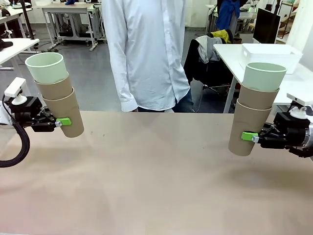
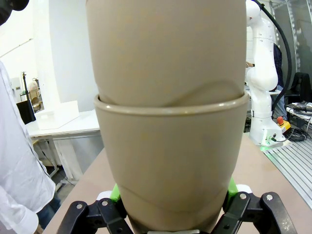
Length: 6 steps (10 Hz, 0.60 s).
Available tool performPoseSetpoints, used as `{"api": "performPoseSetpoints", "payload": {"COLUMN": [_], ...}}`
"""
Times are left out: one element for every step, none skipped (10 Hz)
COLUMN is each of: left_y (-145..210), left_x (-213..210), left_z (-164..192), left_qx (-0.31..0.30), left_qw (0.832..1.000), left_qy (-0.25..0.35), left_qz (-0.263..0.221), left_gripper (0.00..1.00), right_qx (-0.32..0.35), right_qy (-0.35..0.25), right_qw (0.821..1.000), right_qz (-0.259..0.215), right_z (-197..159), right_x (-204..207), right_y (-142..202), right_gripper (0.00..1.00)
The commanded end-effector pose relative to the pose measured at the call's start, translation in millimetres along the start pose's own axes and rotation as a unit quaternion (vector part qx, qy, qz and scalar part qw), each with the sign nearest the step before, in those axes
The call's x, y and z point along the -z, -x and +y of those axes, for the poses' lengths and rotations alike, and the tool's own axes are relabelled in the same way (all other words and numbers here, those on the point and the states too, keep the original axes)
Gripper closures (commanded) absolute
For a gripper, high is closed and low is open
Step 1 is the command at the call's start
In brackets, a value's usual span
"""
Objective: Stack the cups and store them in the basket.
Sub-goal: Place the stack of Reusable plastic cups into the Pantry Basket.
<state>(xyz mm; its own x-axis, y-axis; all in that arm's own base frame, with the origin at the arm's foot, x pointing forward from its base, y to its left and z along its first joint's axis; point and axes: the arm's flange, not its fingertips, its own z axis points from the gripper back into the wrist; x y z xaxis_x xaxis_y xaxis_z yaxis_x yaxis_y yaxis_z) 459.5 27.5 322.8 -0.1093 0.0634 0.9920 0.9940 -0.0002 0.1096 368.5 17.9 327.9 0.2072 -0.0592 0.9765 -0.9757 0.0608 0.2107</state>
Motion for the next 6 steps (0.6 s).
{"api": "performPoseSetpoints", "payload": {"left_y": [-3.8, -3.8, -3.8, -3.8, -3.8, -3.8], "left_x": [0.8, 0.8, 0.8, 0.8, 0.8, 0.8], "left_z": [-0.2, -0.2, -0.2, -0.2, -0.2, -0.2], "left_qx": [0.004, 0.004, 0.004, 0.004, 0.004, 0.004], "left_qw": [1.0, 1.0, 1.0, 1.0, 1.0, 1.0], "left_qy": [0.001, 0.001, 0.001, 0.001, 0.001, 0.001], "left_qz": [-0.004, -0.004, -0.004, -0.004, -0.004, -0.004], "left_gripper": [0.15, 0.15, 0.15, 0.15, 0.15, 0.15], "right_qx": [-0.006, -0.006, -0.006, -0.006, -0.006, -0.006], "right_qy": [0.005, 0.005, 0.005, 0.005, 0.005, 0.005], "right_qw": [1.0, 1.0, 1.0, 1.0, 1.0, 1.0], "right_qz": [-0.007, -0.007, -0.007, -0.007, -0.007, -0.007], "right_z": [-0.6, -0.6, -0.6, -0.6, -0.6, -0.6], "right_x": [-0.1, -0.1, -0.1, -0.1, -0.1, -0.1], "right_y": [-4.9, -4.9, -4.9, -4.9, -4.9, -4.9], "right_gripper": [0.15, 0.15, 0.15, 0.15, 0.15, 0.15]}}
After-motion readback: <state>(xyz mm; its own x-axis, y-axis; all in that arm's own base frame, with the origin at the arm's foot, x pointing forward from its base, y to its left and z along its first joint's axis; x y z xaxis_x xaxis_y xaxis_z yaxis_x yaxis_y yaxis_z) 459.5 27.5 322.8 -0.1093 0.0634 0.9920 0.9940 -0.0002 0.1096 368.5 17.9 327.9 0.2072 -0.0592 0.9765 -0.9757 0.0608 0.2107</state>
